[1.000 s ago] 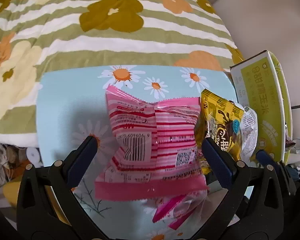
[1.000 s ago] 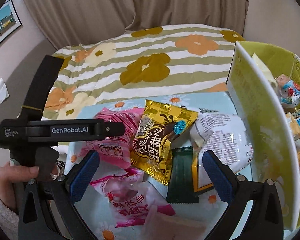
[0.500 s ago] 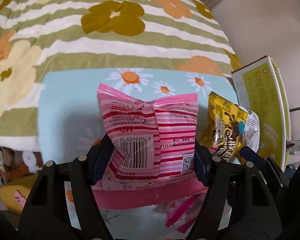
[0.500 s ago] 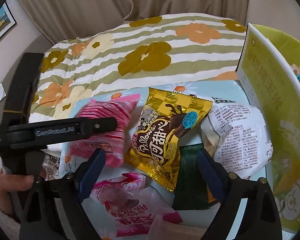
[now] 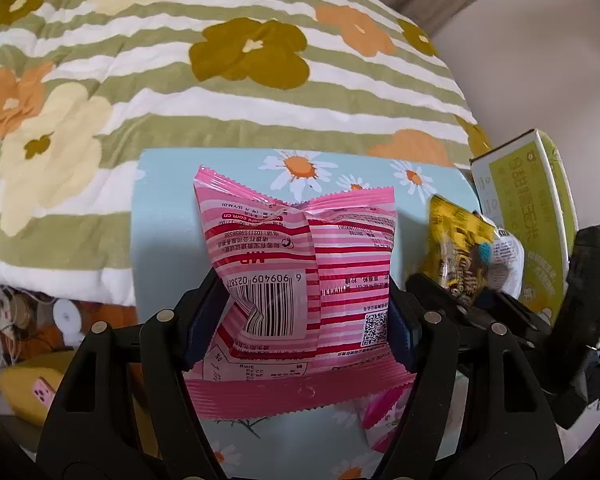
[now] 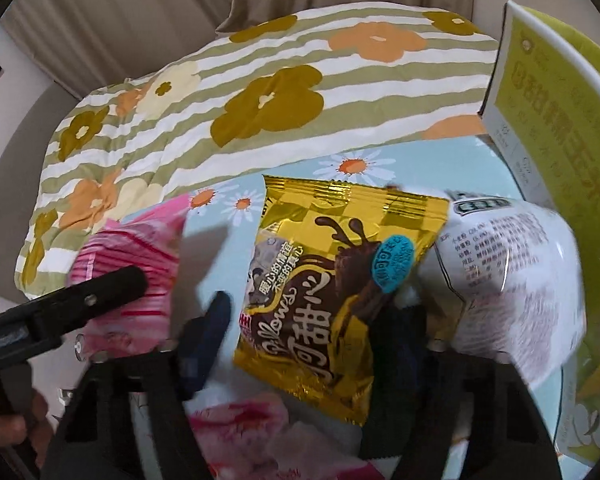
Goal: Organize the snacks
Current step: 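Grasp the pink striped bag with the left tool while the right tool grasps the gold chocolate bag, then lift both bags over the yellow box and open both tools to drop them, then move both tools back toward the snacks left on the table, then grasp the pink wrapped pack with the left tool while the right tool grasps the pale pink pack, then carry both pink packs over the yellow box and open both tools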
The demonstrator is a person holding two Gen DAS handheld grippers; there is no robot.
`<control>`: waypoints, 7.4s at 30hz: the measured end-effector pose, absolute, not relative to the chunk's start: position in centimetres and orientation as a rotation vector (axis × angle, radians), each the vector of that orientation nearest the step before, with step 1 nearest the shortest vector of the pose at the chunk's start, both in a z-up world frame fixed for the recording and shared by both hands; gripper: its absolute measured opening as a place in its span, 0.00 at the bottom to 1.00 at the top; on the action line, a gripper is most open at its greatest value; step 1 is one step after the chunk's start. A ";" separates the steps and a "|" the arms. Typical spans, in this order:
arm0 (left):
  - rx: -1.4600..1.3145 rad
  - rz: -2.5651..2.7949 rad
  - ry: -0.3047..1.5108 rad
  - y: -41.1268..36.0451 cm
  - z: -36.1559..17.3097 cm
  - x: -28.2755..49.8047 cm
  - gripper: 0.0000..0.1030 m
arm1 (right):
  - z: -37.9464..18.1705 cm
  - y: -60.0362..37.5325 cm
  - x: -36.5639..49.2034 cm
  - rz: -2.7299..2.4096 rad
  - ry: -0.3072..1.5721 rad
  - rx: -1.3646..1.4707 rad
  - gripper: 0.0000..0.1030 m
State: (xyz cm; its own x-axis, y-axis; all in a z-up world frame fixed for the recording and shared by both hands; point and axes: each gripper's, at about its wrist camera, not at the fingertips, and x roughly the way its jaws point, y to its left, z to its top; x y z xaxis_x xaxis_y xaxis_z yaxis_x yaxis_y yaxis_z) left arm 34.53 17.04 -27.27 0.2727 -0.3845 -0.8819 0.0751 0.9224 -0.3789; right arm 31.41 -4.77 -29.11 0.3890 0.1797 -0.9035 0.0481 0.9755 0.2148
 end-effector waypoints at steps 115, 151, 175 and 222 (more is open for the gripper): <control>-0.227 0.069 0.991 2.0 -12.0 13.4 0.99 | -10.1 -31.3 18.8 0.401 0.725 0.185 1.00; -0.420 -0.083 1.341 7.5 -27.7 22.3 0.99 | -30.0 -8.8 16.5 0.875 1.051 -0.419 0.99; -0.375 0.042 1.378 5.1 -30.0 24.5 0.88 | -32.4 -7.6 17.1 1.016 1.008 -0.566 0.59; -0.208 -0.315 1.075 8.1 -13.4 22.6 0.50 | -14.0 -13.8 17.7 0.378 0.839 -0.062 0.58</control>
State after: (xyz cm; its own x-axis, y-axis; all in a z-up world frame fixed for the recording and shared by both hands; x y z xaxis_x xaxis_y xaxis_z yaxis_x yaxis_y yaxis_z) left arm 22.63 8.13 -13.37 0.4374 -0.3517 -0.8276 0.1512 0.9360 -0.3179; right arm 17.67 -13.79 -14.05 0.6059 0.3023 -0.7359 -0.3509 0.9317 0.0939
